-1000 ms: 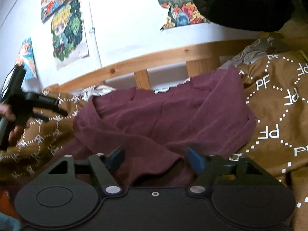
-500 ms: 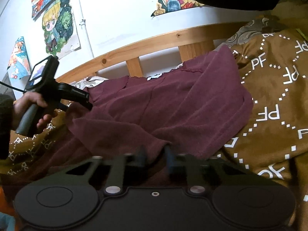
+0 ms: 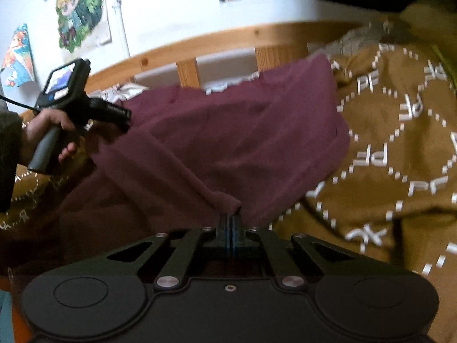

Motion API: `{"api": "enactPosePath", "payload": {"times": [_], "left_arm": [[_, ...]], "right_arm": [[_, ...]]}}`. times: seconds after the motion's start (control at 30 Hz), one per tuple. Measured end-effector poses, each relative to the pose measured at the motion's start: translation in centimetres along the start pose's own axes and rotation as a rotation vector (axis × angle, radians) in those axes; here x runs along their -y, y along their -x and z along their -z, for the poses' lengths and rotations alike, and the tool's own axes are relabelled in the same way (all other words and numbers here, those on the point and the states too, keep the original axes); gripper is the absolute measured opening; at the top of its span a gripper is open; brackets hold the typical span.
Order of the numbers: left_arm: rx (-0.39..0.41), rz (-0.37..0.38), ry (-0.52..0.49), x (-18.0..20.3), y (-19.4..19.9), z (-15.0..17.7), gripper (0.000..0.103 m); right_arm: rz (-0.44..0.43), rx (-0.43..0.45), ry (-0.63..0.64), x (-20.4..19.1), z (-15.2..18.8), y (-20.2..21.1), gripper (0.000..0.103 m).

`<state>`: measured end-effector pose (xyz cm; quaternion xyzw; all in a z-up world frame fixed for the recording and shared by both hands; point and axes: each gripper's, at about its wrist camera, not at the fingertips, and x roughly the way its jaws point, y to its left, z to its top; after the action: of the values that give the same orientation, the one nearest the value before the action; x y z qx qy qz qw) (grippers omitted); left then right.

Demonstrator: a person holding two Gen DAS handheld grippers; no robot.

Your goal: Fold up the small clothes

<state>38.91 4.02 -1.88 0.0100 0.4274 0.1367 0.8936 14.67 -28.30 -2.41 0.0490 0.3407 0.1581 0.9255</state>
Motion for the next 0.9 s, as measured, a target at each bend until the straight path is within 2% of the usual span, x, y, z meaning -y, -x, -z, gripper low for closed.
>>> {"api": "enactPosePath", "payload": {"times": [0.17,0.23,0.3,0.37,0.5,0.7,0.77,0.8,0.9], "left_arm": [[0.041,0.079,0.020,-1.1,2.0,0.9,0.102],[0.053,0.104,0.022,-1.7,3.1,1.7,0.102],[0.039,0.096,0.003,-2.2,4.0,2.6,0.102],[0.032,0.097,-0.005,-2.9,4.9,3.8,0.102],[0.000,0.093,-0.007,-4.7,6.7,6.3,0.102],[-0.041,0.087,-0.033,-7.3,9.3,9.5,0.102],[-0.044,0.091,-0.029,-8.0,10.2,10.4,0.102],[-0.041,0.087,0.020,-8.4,10.6,10.8,0.102],[-0.047,0.126,0.024,-9.3,11.9,12.2,0.102]], "right_arm": [[0.001,0.015,-0.021,0.3,0.0,0.1,0.004],[0.008,0.027,-0.017,0.2,-0.1,0.3,0.013],[0.016,0.047,0.009,-0.2,-0.2,0.5,0.029],[0.027,0.068,0.041,-0.7,-0.2,0.7,0.049],[0.028,0.073,0.068,-1.2,-0.3,0.8,0.067],[0.048,0.065,0.113,-2.2,-0.2,1.1,0.091],[0.057,0.068,0.127,-2.6,-0.2,1.4,0.097],[0.062,0.068,0.134,-2.8,-0.2,1.5,0.099],[0.079,0.057,0.162,-3.5,0.0,1.9,0.102]]}}
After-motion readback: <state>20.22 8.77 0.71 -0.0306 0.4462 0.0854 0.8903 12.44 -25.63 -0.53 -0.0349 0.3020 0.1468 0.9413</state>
